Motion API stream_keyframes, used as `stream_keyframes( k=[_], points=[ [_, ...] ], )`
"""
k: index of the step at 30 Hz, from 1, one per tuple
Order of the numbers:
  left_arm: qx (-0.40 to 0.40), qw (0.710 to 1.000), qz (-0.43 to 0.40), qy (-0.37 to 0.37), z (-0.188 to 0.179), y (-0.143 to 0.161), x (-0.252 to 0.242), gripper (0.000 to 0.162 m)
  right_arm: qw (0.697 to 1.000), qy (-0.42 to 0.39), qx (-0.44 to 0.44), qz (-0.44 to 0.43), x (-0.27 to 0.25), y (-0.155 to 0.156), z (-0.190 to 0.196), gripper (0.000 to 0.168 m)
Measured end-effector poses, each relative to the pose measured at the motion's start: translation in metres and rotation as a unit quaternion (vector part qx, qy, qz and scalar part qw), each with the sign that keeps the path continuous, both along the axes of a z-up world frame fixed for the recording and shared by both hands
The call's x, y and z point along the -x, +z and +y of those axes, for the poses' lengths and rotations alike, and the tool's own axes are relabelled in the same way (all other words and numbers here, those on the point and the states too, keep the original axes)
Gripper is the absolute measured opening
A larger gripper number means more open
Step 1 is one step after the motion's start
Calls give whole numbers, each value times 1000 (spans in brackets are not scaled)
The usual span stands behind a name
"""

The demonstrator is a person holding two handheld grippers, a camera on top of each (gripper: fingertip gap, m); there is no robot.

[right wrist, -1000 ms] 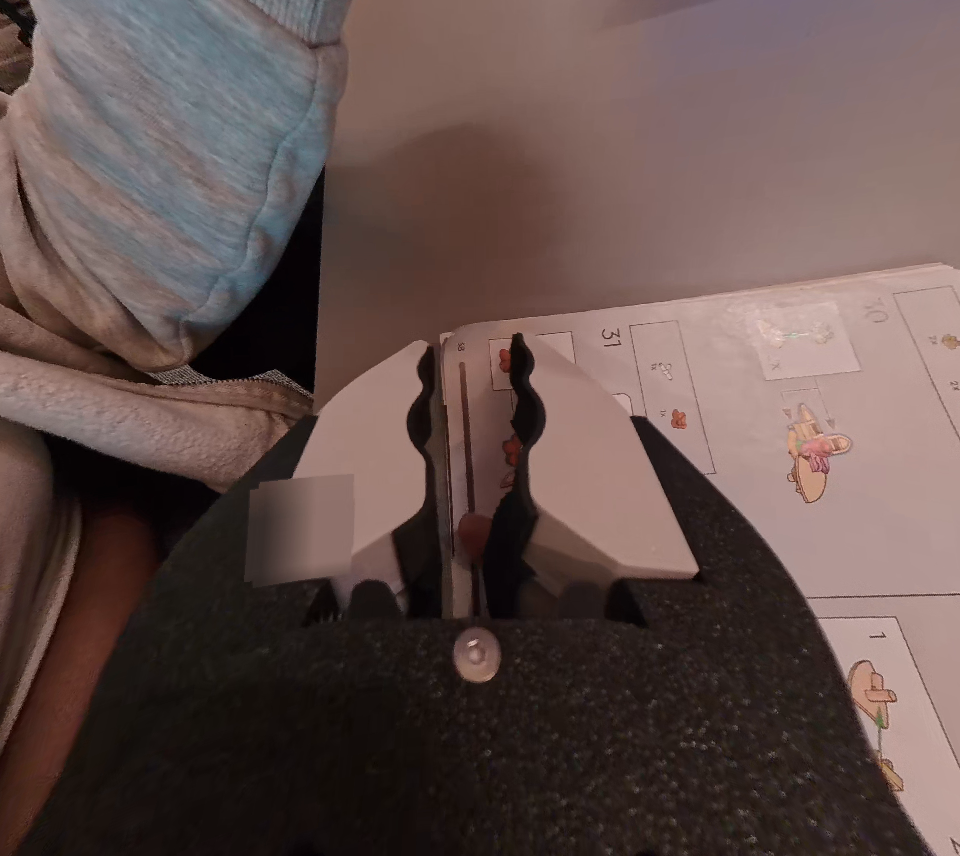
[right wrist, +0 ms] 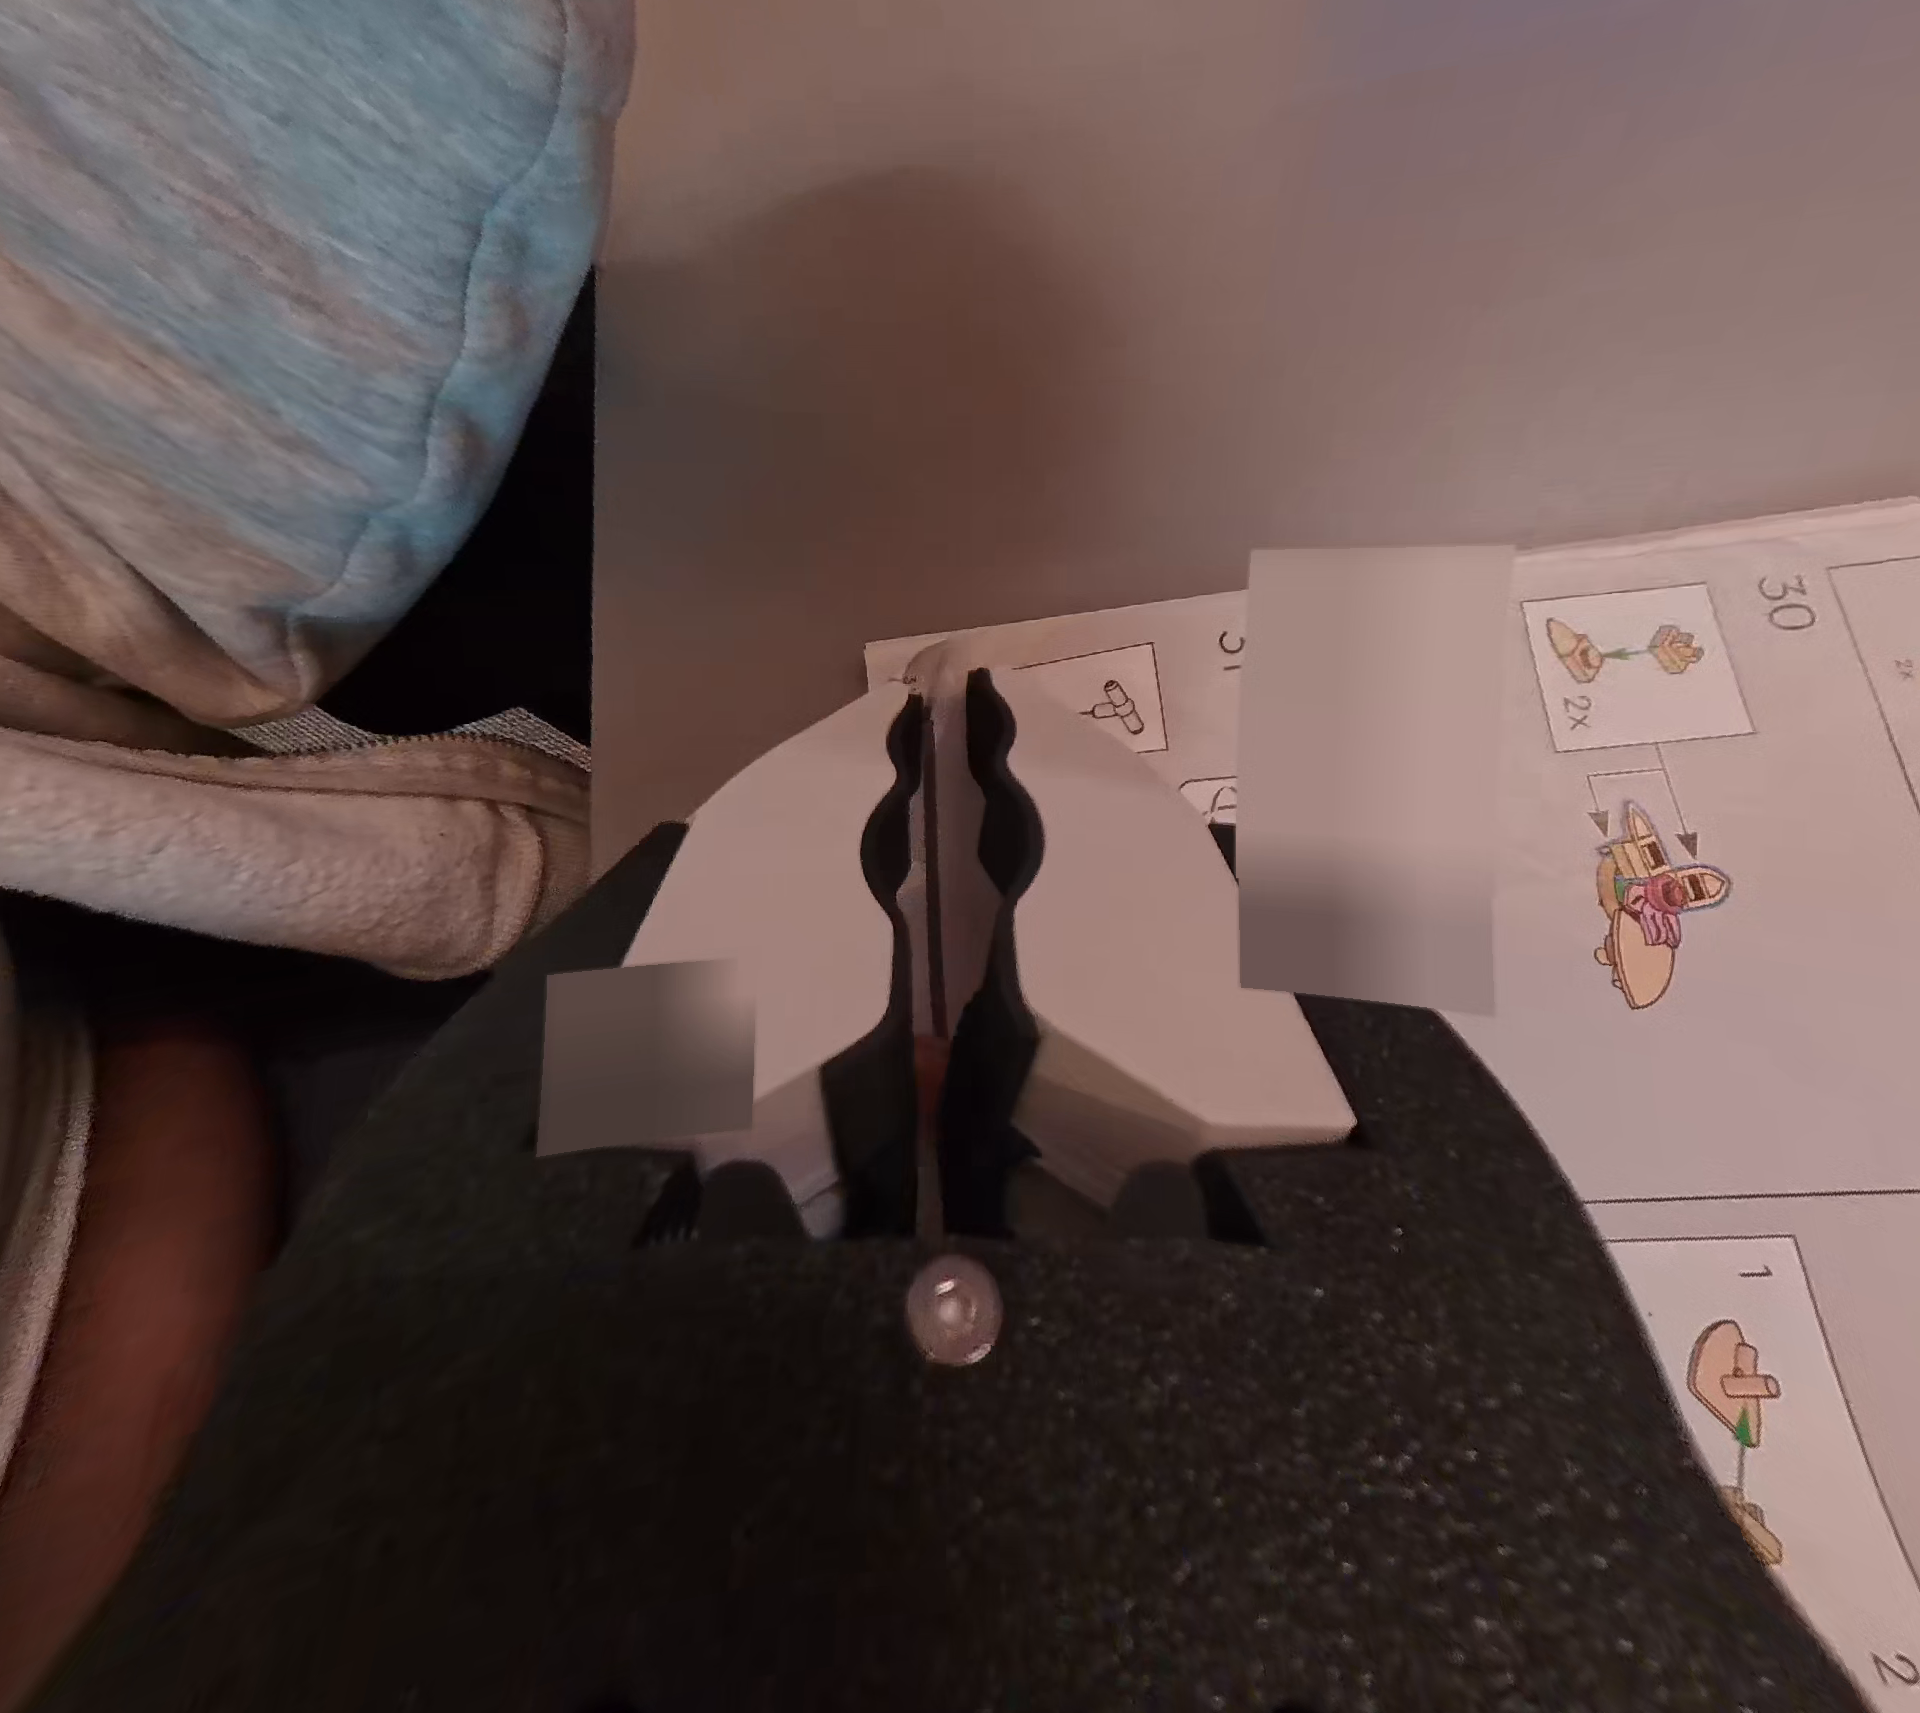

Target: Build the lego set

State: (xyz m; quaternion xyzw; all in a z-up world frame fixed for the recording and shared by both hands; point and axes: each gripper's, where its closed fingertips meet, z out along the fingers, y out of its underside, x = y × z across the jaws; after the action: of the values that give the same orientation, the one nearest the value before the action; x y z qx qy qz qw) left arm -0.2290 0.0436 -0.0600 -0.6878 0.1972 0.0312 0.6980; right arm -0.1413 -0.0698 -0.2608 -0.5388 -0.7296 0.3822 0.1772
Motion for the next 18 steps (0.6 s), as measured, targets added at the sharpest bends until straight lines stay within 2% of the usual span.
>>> stream_keyframes(
  k=[1, 5, 7, 9, 12, 15, 18],
  points=[
    [3, 1000, 3, 1, 0, -1, 0, 34, 1000, 4, -8, 3, -1, 0, -1, 4],
    [12, 1000, 15, 12, 4, -6, 2, 34, 999, -12, -8, 51, 0, 13, 1, 0],
    [10, 1000, 12, 14, 4, -5, 3, 34, 996, -25, 13, 81, -3, 31, 3, 0],
    [8, 1000, 9, 11, 5, -6, 2, 34, 993, -45, -9, 113, -12, 49, 14, 0],
    [9, 1000, 9, 5, 5, -5, -1, 34, 979, -99, -130, 122, -39, 66, 51, 0],
    [6, 1000, 6, -10, 6, -2, -10, 34, 944, -158, -270, 102, -81, 77, 94, 0],
    [-1, 999, -2, -32, 6, 2, -20, 34, 911, -204, -354, 57, -131, 80, 126, 0]
  ],
)
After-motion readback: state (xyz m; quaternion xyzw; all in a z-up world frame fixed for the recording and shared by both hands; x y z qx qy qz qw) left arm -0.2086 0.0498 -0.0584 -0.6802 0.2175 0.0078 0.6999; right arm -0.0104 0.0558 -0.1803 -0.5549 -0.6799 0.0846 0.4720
